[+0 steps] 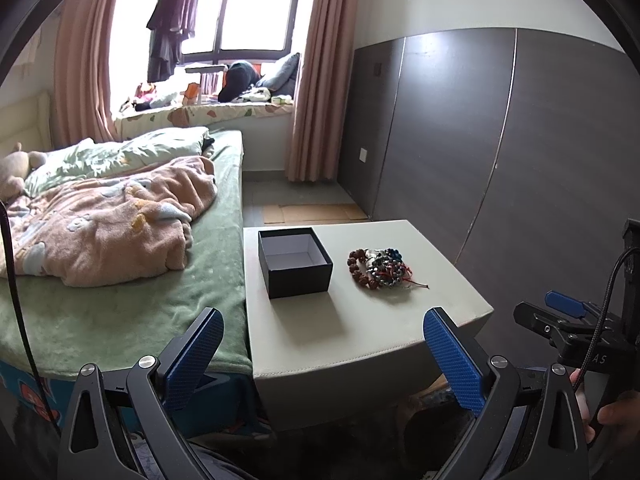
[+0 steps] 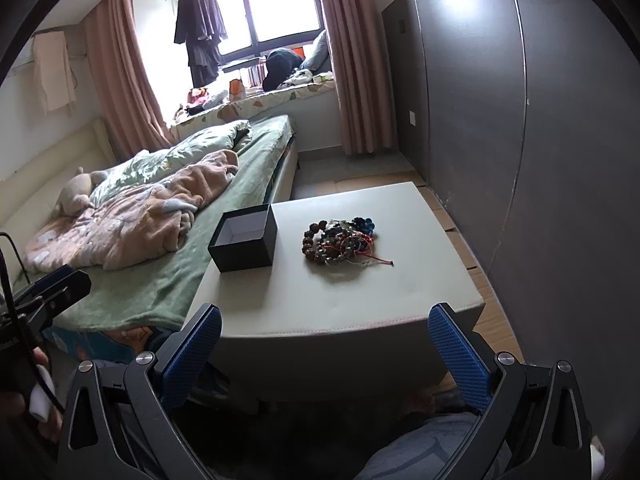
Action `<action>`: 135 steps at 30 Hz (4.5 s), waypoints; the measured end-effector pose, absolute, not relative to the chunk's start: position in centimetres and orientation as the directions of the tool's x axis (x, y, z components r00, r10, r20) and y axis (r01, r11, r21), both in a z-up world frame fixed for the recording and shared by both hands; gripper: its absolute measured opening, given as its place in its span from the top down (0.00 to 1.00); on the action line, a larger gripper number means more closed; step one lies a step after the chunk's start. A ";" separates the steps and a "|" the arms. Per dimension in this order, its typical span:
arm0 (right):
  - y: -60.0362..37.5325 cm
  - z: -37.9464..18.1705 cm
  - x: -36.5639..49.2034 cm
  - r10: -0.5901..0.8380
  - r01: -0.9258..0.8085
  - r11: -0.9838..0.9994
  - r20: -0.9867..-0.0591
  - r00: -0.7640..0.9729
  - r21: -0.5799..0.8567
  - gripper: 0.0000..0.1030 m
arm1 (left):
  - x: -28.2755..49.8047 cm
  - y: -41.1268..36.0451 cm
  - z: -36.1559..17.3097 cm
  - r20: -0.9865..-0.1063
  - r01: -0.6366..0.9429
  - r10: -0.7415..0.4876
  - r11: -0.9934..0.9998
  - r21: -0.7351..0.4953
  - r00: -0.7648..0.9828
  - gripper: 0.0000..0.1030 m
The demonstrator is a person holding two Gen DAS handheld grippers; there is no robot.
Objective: Organize jewelry
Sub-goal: 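Move both grippers toward the jewelry pile beside the black box, then grasp a beaded bracelet with the left gripper while the right gripper grasps a red string bracelet, then carry both bracelets over the black box and open both grippers to drop them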
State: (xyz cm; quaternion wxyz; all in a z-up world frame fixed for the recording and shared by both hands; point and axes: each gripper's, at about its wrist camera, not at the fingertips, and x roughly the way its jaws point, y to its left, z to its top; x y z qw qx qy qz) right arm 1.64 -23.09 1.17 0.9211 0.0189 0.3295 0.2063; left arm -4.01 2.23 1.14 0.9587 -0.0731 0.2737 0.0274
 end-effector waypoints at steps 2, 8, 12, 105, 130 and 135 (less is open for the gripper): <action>-23.1 1.2 1.6 0.396 -0.371 0.912 -0.600 0.695 0.173 0.00 | -4.2 2.3 1.2 -0.528 -0.096 0.016 0.988 -0.124 0.849 0.03; -23.1 1.3 1.5 0.400 -0.375 0.911 -0.600 0.693 0.173 0.00 | -4.2 2.3 1.4 -0.535 -0.099 0.020 0.988 -0.119 0.845 0.03; -23.2 1.3 1.4 0.400 -0.374 0.911 -0.597 0.695 0.174 0.00 | -4.3 2.1 1.3 -0.539 -0.096 0.018 0.988 -0.117 0.842 0.03; -22.8 -12.1 29.0 0.504 -0.001 0.845 -0.796 0.335 0.535 0.58 | 22.9 0.7 -4.7 -0.678 0.158 -0.499 0.851 -0.501 0.540 0.92; -21.1 -7.8 26.7 0.635 -0.159 0.754 -0.646 0.423 0.637 0.94 | 21.1 8.8 -2.7 -0.628 0.026 -0.433 0.835 -0.549 0.647 0.92; -19.6 -5.7 26.5 0.672 -0.232 0.727 -0.601 0.432 0.646 0.94 | 21.8 10.8 -3.5 -0.652 -0.052 -0.379 0.839 -0.541 0.657 0.91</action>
